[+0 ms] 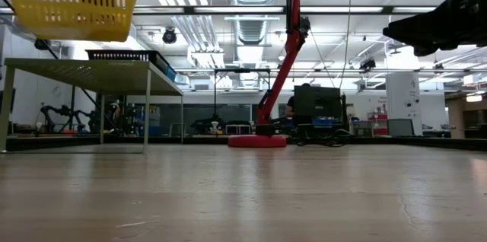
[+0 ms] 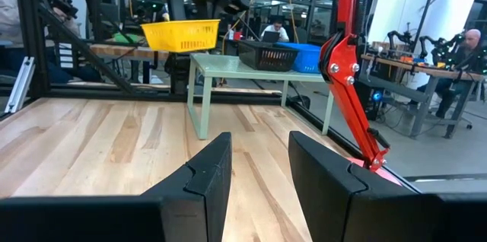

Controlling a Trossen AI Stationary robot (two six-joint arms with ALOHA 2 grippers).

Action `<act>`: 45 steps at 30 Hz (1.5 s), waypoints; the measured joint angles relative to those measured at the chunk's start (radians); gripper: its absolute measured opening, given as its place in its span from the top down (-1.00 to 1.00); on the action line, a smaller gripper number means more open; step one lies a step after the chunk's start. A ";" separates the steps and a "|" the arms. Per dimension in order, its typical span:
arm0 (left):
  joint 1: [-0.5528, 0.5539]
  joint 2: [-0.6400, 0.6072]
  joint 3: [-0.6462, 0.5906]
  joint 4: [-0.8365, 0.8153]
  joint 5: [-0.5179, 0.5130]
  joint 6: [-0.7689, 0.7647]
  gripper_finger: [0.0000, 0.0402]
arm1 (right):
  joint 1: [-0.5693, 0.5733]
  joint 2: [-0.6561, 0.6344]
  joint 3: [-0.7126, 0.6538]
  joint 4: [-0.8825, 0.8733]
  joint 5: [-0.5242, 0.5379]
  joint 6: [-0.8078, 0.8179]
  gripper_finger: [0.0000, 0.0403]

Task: Pick & Place Office Desk Supplies
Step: Put the yellow bin on the shelf

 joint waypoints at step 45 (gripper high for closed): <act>0.227 0.189 0.042 0.011 -0.135 0.608 0.94 | 0.000 0.000 0.000 0.000 0.000 0.000 0.37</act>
